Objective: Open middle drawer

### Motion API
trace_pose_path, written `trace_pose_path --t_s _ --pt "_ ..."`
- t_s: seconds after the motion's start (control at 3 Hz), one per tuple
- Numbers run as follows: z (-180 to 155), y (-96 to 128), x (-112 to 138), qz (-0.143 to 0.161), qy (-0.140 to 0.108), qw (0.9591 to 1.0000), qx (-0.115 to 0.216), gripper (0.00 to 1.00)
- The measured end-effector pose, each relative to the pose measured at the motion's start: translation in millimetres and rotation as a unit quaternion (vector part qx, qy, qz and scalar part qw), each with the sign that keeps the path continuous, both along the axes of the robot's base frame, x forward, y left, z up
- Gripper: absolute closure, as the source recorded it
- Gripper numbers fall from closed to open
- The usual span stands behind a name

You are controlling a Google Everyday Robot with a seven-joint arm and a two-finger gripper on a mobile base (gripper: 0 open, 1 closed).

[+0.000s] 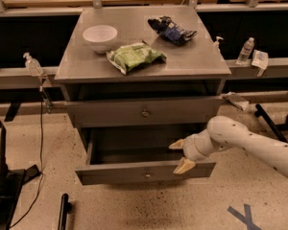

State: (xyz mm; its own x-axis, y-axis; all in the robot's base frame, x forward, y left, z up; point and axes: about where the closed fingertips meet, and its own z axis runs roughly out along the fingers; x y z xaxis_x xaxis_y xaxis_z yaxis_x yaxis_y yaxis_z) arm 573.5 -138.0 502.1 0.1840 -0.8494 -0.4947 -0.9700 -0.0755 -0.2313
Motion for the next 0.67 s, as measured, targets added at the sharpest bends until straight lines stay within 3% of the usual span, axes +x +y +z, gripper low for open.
trace_pose_path --t_s 0.33,0.67 --pt "14.1 -0.3 30.1 -0.032 -0.034 0.9989 0.0 0.63" --pt "10.1 0.5 52.8 -0.055 -0.037 0.9978 -0.001 0.85"
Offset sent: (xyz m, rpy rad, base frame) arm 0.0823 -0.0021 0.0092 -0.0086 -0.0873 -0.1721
